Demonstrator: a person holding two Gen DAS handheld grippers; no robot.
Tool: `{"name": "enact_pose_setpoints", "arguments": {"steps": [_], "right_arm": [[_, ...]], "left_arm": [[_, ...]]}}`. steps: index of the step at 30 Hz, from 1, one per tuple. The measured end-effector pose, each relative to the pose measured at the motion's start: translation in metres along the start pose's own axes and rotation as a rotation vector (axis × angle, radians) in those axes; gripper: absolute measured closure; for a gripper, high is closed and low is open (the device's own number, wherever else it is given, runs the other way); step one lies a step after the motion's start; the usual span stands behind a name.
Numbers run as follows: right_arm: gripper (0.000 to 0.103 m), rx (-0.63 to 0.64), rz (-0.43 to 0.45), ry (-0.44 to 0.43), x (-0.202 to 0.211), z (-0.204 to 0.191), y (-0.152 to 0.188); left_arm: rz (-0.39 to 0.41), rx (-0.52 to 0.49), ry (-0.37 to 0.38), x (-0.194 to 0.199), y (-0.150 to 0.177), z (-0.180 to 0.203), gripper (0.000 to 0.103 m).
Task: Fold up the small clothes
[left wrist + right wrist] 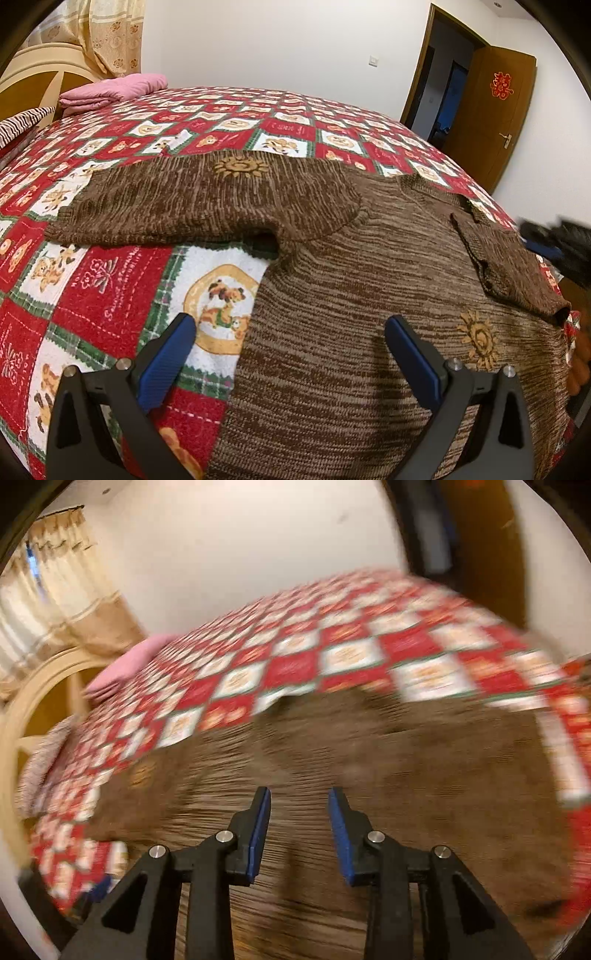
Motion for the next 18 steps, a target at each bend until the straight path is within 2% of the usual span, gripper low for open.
{"name": "enact_pose_setpoints", "arguments": {"steps": [4, 6, 8, 9, 10, 13, 15, 18], "right_arm": [[0.069, -0.022, 0.024, 0.168, 0.041, 0.074, 0.004], [0.069, -0.060, -0.019, 0.210, 0.049, 0.105, 0.020], [0.069, -0.088, -0.114, 0.226, 0.049, 0.128, 0.049], [0.069, -0.077, -0.105, 0.210, 0.051, 0.130, 0.054], [0.069, -0.037, -0.058, 0.205, 0.058, 0.127, 0.054], [0.067, 0.060, -0.023, 0.273, 0.064, 0.118, 0.060], [0.052, 0.123, 0.022, 0.315, 0.063, 0.107, 0.064], [0.037, 0.231, 0.030, 0.353, 0.062, 0.094, 0.070]], "left_arm": [[0.001, 0.000, 0.000, 0.000, 0.000, 0.001, 0.000], [0.000, -0.001, -0.001, 0.000, 0.000, 0.000, 0.000], [-0.002, -0.004, -0.004, 0.000, 0.000, 0.000, 0.000], [-0.003, -0.006, -0.006, 0.000, 0.000, 0.000, 0.000], [-0.005, -0.007, -0.008, 0.000, 0.000, 0.000, 0.000], [-0.014, -0.017, -0.020, -0.002, 0.000, 0.003, 0.000], [-0.033, -0.039, -0.040, -0.005, 0.000, 0.006, 0.000], [-0.059, -0.097, -0.071, -0.006, 0.005, 0.008, 0.000]]}}
Point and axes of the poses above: each gripper's, at about its wrist camera, not at the fingertips, and x roughly against the way its jaws point, z to its right, y to its underside, the point moved 9 cm from there along -x, roughly the way its jaws point, and after that the axes turned 10 degrees about z, right-handed, at the moved point
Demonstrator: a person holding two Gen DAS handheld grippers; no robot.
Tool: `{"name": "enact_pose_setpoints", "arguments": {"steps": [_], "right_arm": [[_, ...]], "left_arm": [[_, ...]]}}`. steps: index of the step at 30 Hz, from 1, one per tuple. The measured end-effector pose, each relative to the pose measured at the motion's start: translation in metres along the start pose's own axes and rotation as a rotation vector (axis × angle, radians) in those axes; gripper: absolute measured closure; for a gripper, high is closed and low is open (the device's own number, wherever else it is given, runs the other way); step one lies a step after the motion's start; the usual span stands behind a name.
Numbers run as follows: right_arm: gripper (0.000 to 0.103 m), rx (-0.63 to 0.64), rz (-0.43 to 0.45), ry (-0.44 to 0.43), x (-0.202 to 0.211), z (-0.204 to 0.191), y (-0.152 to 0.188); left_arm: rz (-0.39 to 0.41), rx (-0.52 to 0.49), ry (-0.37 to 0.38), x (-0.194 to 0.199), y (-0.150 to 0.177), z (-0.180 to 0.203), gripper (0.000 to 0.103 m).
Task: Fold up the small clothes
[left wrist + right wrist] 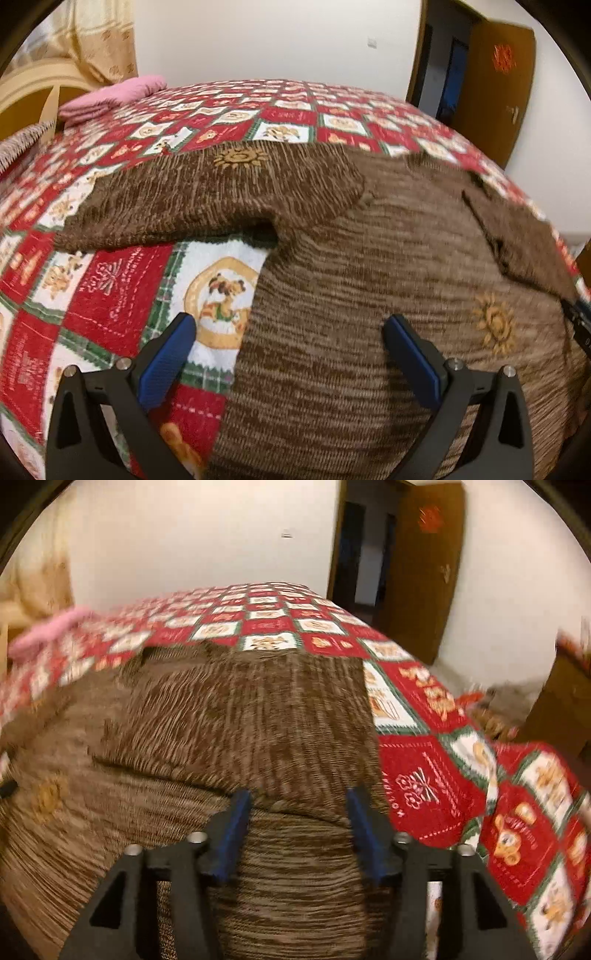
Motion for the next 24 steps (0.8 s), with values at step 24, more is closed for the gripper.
{"name": "enact_pose_setpoints", "arguments": {"steps": [24], "right_arm": [[0.030, 0.001, 0.032, -0.031, 0.004, -0.003, 0.003]], "left_arm": [[0.054, 0.566, -0.219, -0.064, -0.061, -0.178, 0.036]]}}
Point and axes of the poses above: each gripper's, at about its wrist camera, not at the fingertips, and x roughly against the way its jaws point, z to its right, y to its underside, the point moved 9 cm from there along -x, roughly the way its jaws point, and after that the axes turned 10 degrees about z, right-handed, at the moved point
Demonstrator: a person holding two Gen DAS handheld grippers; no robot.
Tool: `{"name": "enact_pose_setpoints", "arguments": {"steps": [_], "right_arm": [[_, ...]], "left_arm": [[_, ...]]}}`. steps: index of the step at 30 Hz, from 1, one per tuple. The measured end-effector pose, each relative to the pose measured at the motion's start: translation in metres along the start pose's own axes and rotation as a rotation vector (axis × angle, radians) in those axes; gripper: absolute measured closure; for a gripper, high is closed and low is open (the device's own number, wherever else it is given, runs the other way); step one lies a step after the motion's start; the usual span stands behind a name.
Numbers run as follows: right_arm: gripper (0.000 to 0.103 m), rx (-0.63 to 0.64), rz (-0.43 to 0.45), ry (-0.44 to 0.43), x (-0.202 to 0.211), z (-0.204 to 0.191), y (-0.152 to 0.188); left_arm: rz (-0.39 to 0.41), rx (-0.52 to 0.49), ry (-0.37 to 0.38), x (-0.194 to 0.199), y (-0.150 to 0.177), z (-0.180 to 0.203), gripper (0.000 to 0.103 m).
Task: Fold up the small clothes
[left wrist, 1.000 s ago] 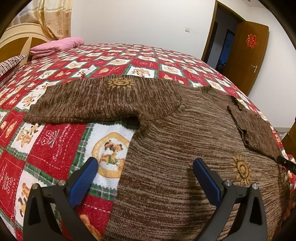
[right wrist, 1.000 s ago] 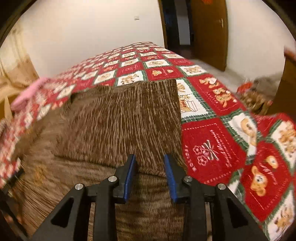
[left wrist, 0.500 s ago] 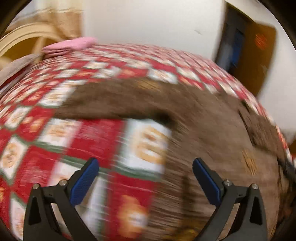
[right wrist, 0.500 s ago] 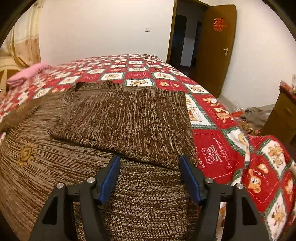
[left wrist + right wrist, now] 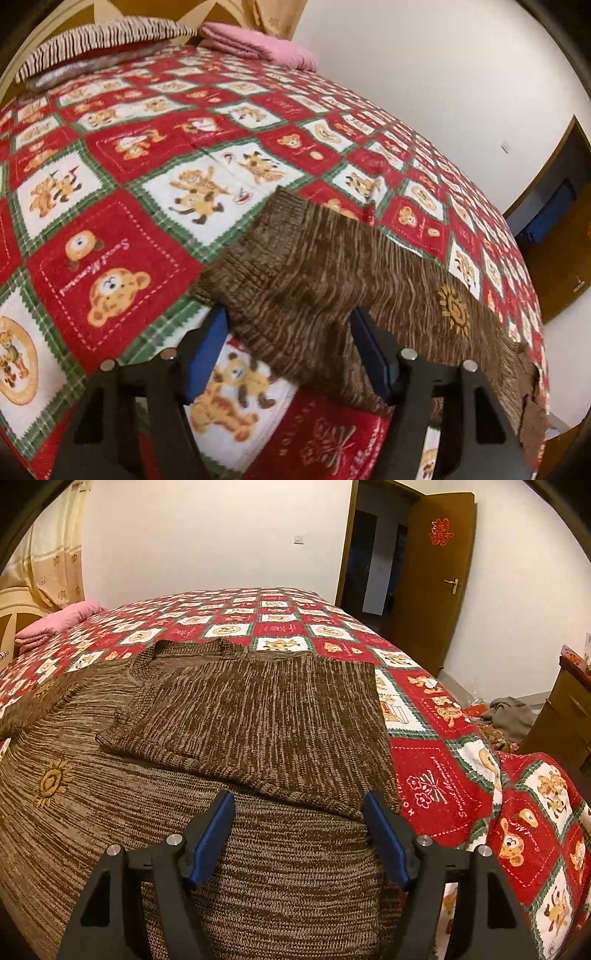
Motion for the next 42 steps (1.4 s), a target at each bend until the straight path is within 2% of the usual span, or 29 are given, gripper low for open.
{"name": "enact_pose_setpoints", "arguments": {"steps": [3, 4, 5, 8, 12, 14, 16, 19, 22, 25, 28, 31, 34, 36, 37, 38, 40, 42], "right_arm": [[0.030, -0.003, 0.002, -0.003, 0.000, 0.001, 0.000], [0.030, -0.004, 0.003, -0.003, 0.000, 0.000, 0.000], [0.030, -0.004, 0.004, -0.004, 0.000, 0.000, 0.000], [0.030, -0.006, 0.006, -0.004, 0.000, 0.000, 0.000], [0.029, -0.006, 0.010, -0.005, 0.000, 0.000, 0.000], [0.029, -0.006, 0.011, -0.005, 0.001, 0.000, 0.000], [0.029, -0.008, 0.012, -0.006, 0.001, 0.000, 0.000], [0.029, -0.009, 0.015, -0.005, 0.001, 0.000, 0.000], [0.029, -0.010, 0.017, -0.005, 0.002, 0.000, 0.000], [0.029, -0.010, 0.018, -0.006, 0.002, 0.001, 0.000], [0.029, -0.011, 0.018, -0.006, 0.002, 0.001, 0.000], [0.029, -0.011, 0.019, -0.006, 0.002, 0.001, -0.001], [0.029, -0.010, 0.019, -0.005, 0.002, 0.001, 0.000], [0.029, -0.011, 0.018, -0.005, 0.002, 0.001, 0.000], [0.029, -0.010, 0.018, -0.004, 0.002, 0.000, 0.000], [0.029, -0.010, 0.018, -0.004, 0.002, 0.001, 0.000], [0.029, -0.009, 0.014, -0.004, 0.002, 0.001, 0.000], [0.029, -0.006, 0.005, -0.003, 0.001, 0.000, -0.001]], "left_arm": [[0.018, 0.013, -0.004, -0.004, 0.000, 0.004, 0.063], [0.015, 0.048, 0.024, -0.006, -0.001, 0.005, 0.086], [-0.003, 0.078, 0.064, -0.010, -0.002, 0.000, 0.093], [-0.008, 0.097, 0.089, -0.014, -0.006, -0.005, 0.093], [0.011, 0.030, 0.064, -0.011, -0.011, 0.006, 0.094], [0.038, -0.006, 0.088, 0.001, -0.015, 0.021, 0.095], [0.082, -0.064, 0.132, 0.017, -0.023, 0.047, 0.095], [0.171, -0.215, 0.239, 0.054, -0.026, 0.110, 0.095], [0.209, -0.383, 0.365, 0.090, 0.002, 0.183, 0.095], [0.178, -0.532, 0.456, 0.110, 0.058, 0.237, 0.095], [0.107, -0.618, 0.475, 0.106, 0.107, 0.259, 0.095], [-0.017, -0.665, 0.459, 0.092, 0.153, 0.262, 0.095], [-0.079, -0.718, 0.429, 0.092, 0.171, 0.256, 0.090], [-0.109, -0.669, 0.467, 0.100, 0.167, 0.244, 0.080], [-0.117, -0.637, 0.486, 0.105, 0.162, 0.236, 0.061], [-0.111, -0.590, 0.492, 0.111, 0.155, 0.224, 0.037], [-0.056, -0.496, 0.473, 0.123, 0.138, 0.195, 0.023], [-0.021, -0.441, 0.443, 0.127, 0.123, 0.167, 0.023]]}}
Point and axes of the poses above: each gripper's, at about its wrist camera, not at the fingertips, and x roughly against the way its jaws point, z to its right, y to its underside, the point moved 9 cm from there along -x, roughly the way its jaws point, and after that the axes turned 10 degrees about z, right-handed, at the moved point
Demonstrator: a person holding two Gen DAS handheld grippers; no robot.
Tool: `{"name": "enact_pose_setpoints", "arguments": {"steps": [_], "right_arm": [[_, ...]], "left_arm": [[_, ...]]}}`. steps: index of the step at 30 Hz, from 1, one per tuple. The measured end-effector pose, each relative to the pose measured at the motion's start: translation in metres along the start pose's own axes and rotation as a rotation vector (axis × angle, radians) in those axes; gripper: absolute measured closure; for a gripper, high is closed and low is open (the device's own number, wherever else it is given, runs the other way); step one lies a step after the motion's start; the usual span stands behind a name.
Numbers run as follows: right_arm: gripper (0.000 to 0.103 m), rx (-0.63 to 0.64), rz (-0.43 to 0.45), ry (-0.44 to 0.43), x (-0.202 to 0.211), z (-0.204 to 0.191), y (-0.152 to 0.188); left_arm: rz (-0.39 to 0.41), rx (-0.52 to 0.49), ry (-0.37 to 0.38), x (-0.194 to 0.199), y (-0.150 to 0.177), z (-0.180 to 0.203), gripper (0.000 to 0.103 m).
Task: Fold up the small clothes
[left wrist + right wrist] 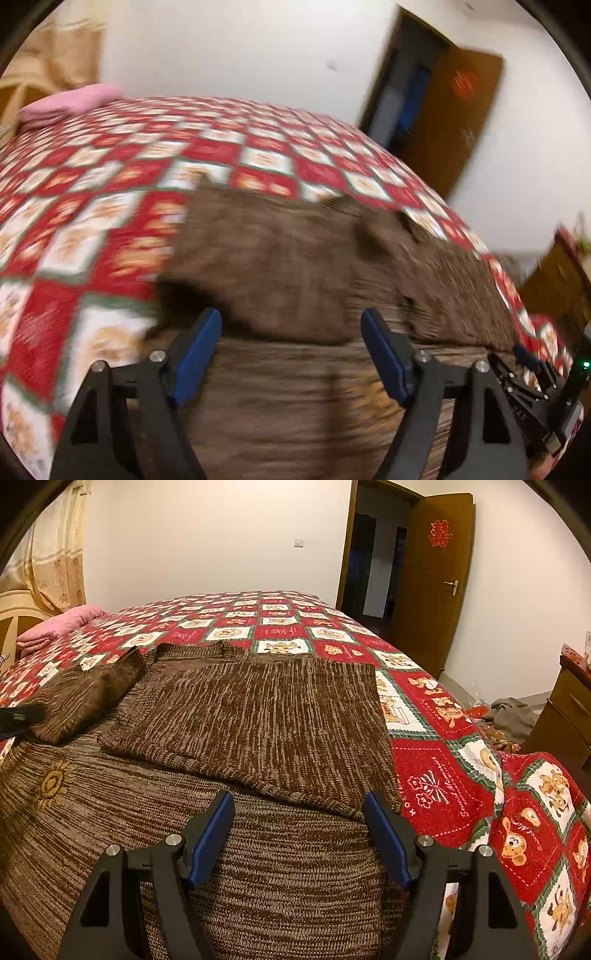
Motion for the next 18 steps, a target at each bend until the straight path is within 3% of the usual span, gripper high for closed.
{"name": "enact_pose_setpoints", "arguments": {"steps": [4, 7, 13, 18], "right_arm": [[0.029, -0.022, -0.030, -0.033, 0.002, -0.004, -0.011], [0.029, -0.141, 0.026, -0.194, 0.014, -0.028, -0.043], [0.029, -0.230, -0.051, -0.448, -0.012, -0.111, -0.081], [0.029, -0.254, -0.161, -0.494, -0.052, -0.164, -0.072]], "left_arm": [[0.023, 0.065, -0.140, 0.011, 0.002, -0.060, 0.023], [-0.037, 0.150, -0.164, -0.002, 0.013, -0.082, 0.023], [-0.050, 0.104, -0.246, -0.014, 0.006, -0.074, 0.022], [-0.078, 0.092, -0.294, -0.023, 0.008, -0.085, 0.021]]}}
Point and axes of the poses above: each gripper's, at about its wrist camera, not at the fingertips, and x roughly against the way its jaws point, z to its right, y to its underside, the point moved 9 cm from there along -x, roughly the way its jaws point, and after that the axes turned 10 degrees about z, right-handed, at the moved point
